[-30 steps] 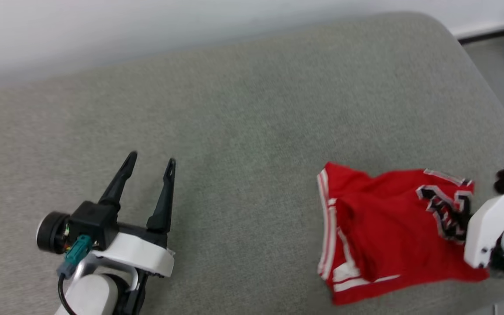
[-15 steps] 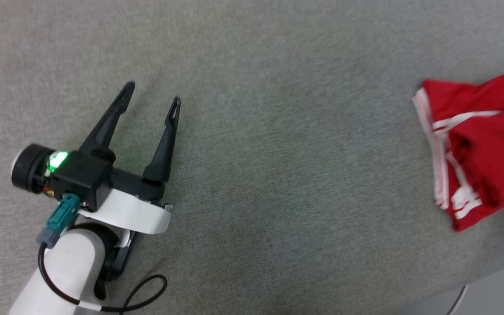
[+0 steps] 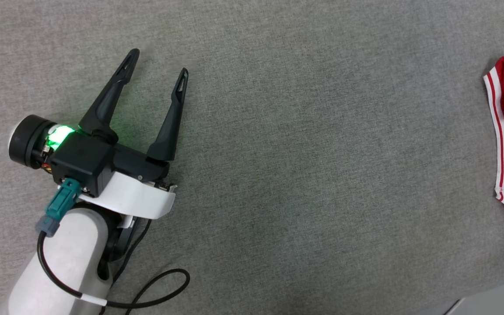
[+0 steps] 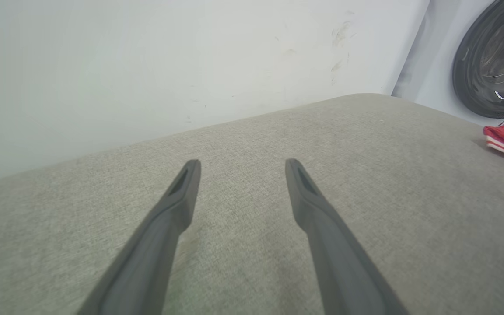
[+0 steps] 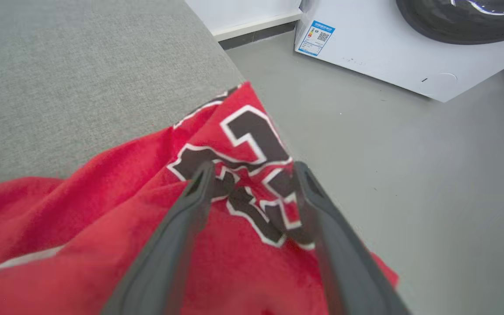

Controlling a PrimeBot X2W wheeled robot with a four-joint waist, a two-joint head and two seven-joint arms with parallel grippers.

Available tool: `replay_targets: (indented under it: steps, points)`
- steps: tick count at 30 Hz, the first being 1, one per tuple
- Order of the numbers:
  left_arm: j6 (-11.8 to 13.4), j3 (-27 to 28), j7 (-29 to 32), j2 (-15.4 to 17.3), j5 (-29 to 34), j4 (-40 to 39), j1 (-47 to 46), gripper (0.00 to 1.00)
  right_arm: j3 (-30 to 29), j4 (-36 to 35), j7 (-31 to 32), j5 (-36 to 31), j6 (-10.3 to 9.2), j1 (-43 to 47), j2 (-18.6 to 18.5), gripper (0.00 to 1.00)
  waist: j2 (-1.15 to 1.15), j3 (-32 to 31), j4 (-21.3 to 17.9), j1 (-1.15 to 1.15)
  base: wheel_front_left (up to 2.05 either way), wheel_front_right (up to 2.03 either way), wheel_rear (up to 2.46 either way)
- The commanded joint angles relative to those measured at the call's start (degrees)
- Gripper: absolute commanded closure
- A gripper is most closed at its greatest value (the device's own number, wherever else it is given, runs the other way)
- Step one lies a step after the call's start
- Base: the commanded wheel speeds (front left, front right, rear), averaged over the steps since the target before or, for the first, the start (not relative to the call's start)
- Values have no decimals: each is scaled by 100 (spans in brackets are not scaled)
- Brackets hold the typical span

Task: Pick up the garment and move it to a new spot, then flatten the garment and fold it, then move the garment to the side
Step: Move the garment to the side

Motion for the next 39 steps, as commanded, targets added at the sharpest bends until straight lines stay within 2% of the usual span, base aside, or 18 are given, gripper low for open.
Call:
replay_targets:
  steps: [1, 7, 13, 19, 30, 39]
  points:
    - [-1, -6, -57, -31, -24, 54, -49, 0, -45, -16, -249, -73, -7, -54, 19, 0, 0, -35, 24, -1, 0, 0, 0]
    - [90, -14, -222, -130, -99, 308, 146, 0, 63, -226, -1099, -69, -7, 191, 181, 0, 0, -343, 116, -1, 0, 0, 0]
    - [255, 12, -417, -333, -242, 628, 444, 0, 398, -761, -1876, -112, -7, 751, 333, 0, 0, -915, 328, -1, 0, 0, 0]
    - [421, 117, -588, -579, -424, 998, 874, 0, 851, -1273, -2308, 75, -7, 1514, 555, 0, 0, -1600, 643, -1, 0, 0, 0]
    - [573, 414, -695, -881, -656, 1559, 1716, 0, 1461, -1794, -2326, 364, -6, 2855, 972, 0, 0, -2660, 1213, -1, 0, 0, 0]
    - [517, 690, -704, -935, -586, 1785, 2365, 0, 1972, -2138, -2200, 356, -7, 3661, 1362, 0, 0, -3363, 1391, -1, 0, 0, 0]
